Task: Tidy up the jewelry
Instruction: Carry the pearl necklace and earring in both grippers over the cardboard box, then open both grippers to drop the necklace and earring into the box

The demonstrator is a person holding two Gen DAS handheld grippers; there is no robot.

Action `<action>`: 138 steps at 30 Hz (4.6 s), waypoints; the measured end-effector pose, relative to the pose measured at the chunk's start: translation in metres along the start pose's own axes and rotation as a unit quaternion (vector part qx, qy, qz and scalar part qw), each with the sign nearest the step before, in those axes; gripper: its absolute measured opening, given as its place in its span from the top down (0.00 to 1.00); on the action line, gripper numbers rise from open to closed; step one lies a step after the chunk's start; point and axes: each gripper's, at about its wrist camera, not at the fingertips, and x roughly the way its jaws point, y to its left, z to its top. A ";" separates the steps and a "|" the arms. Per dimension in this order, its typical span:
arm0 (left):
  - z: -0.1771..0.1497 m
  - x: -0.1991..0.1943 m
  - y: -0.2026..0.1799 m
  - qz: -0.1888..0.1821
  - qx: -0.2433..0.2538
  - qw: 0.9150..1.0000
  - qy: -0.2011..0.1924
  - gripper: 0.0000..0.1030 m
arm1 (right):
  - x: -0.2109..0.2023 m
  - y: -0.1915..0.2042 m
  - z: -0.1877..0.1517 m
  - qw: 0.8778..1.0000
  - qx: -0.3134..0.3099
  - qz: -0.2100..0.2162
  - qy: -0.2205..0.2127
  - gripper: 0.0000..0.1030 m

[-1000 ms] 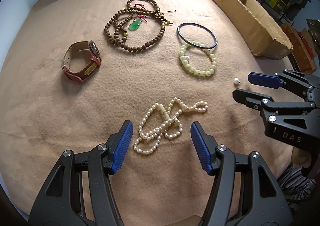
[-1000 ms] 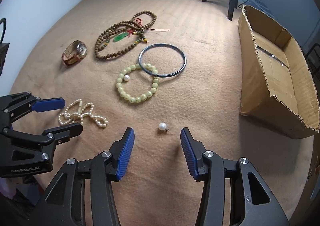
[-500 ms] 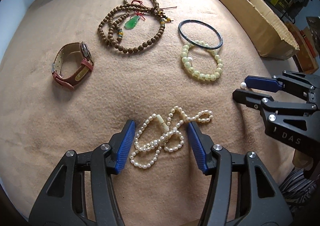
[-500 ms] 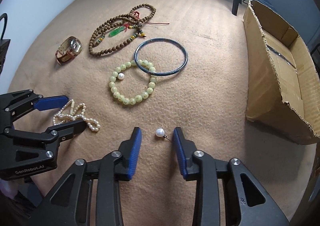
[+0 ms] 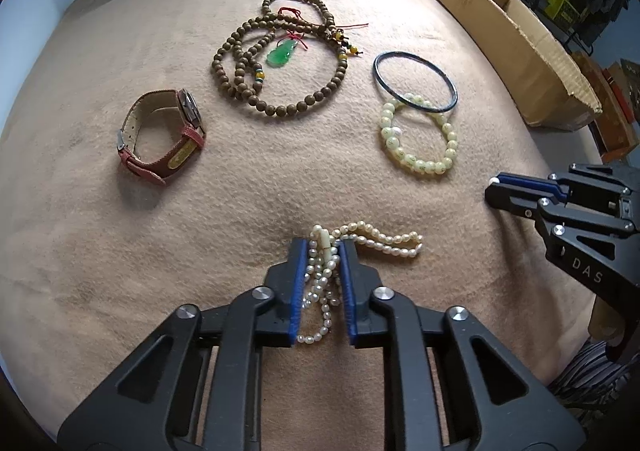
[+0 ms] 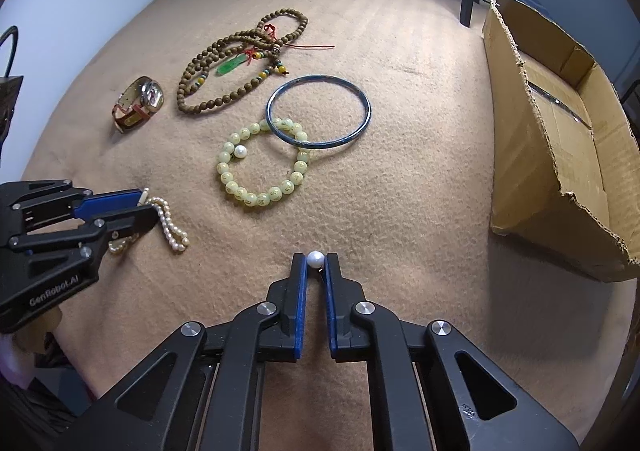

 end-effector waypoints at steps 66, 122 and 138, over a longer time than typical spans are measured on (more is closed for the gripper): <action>0.140 -0.133 -0.150 -0.225 0.046 0.955 -0.186 0.95 | -0.136 -0.162 0.040 0.966 0.174 -0.066 -0.178 0.93; 0.132 -0.063 -0.156 -0.132 0.059 0.979 -0.143 0.57 | -0.112 -0.178 0.030 0.966 0.188 -0.105 -0.143 0.42; 0.135 -0.095 -0.045 -0.096 -0.005 0.984 -0.149 0.49 | -0.116 -0.122 0.054 0.973 0.145 -0.077 -0.162 0.31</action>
